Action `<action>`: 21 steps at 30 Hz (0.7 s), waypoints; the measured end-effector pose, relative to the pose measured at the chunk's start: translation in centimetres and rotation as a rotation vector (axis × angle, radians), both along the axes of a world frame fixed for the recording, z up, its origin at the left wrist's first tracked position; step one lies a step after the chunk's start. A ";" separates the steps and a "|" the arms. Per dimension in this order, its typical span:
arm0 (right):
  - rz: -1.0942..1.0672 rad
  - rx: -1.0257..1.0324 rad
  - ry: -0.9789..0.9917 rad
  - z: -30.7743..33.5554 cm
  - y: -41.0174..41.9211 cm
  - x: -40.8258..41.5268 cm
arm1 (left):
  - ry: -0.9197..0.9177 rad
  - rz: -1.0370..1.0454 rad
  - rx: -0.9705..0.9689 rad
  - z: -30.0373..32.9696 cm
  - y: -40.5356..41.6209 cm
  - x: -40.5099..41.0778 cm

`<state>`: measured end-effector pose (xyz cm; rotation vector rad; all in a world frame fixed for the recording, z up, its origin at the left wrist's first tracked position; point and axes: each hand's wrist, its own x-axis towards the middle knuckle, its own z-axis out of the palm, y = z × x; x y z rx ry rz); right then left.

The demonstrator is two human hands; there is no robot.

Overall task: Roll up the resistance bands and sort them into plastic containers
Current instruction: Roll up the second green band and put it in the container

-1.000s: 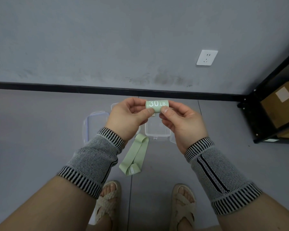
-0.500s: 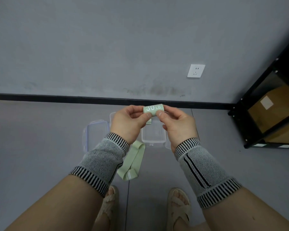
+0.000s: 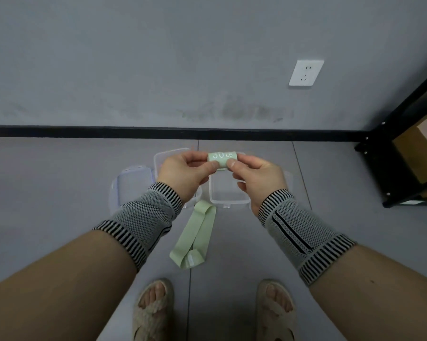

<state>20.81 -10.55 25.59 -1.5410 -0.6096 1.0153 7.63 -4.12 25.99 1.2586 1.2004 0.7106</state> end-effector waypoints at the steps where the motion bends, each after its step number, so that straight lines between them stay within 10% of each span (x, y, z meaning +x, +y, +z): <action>1: 0.006 -0.021 -0.007 -1.2 0.5 0.2 | 0.023 -0.012 -0.002 -1.1 0.5 0.1; 10: -0.082 -0.167 0.125 -14.9 7.5 4.1 | 0.191 -0.131 0.041 -14.2 7.3 3.4; 21: -0.183 -0.289 0.127 -27.5 13.3 6.3 | 0.874 -0.481 0.558 -26.9 13.2 4.9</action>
